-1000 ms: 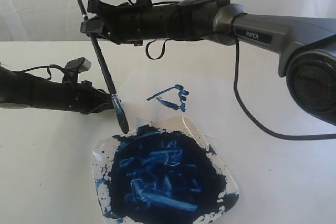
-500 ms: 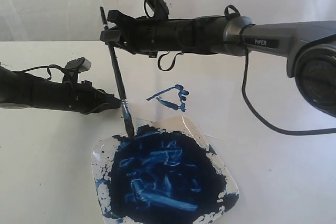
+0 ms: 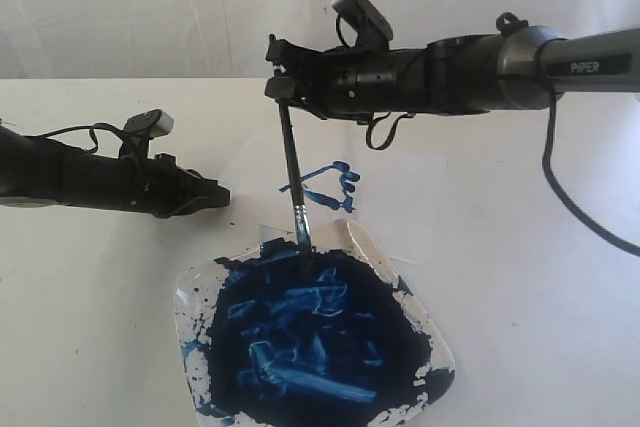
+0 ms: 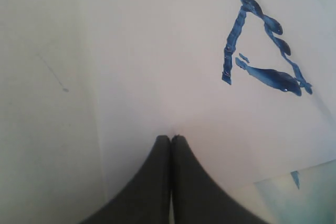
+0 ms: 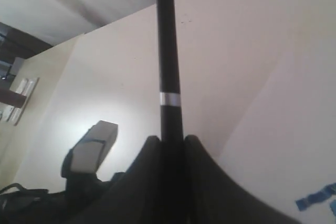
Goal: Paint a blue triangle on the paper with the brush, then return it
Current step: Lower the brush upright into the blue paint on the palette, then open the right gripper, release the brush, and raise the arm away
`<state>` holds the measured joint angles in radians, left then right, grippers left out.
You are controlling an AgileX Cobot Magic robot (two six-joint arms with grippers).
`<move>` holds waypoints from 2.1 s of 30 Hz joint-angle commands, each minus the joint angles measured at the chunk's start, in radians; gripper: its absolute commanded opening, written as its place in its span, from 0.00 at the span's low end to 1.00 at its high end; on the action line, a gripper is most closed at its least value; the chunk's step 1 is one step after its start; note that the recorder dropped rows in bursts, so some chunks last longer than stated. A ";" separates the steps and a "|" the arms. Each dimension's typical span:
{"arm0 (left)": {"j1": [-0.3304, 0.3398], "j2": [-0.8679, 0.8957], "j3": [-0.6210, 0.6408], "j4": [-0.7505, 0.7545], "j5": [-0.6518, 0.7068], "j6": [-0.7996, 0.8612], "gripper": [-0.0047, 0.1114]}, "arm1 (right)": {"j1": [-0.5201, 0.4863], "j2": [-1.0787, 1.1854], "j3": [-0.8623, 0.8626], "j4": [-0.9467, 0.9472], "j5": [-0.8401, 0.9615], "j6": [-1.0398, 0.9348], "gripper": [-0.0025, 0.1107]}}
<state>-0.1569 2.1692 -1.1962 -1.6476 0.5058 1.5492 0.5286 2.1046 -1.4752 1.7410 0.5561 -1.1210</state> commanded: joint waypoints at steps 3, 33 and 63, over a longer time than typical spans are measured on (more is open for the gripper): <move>-0.006 0.004 0.008 0.034 -0.044 0.002 0.04 | -0.011 -0.073 0.115 0.003 -0.055 -0.053 0.02; -0.006 0.004 0.008 0.034 -0.044 0.002 0.04 | -0.020 -0.112 0.331 0.003 -0.160 -0.133 0.02; -0.006 0.004 0.008 0.034 -0.044 0.002 0.04 | -0.020 -0.068 0.273 0.003 -0.137 -0.133 0.44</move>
<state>-0.1597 2.1655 -1.1962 -1.6448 0.4982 1.5492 0.5177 2.0345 -1.1936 1.7464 0.4208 -1.2469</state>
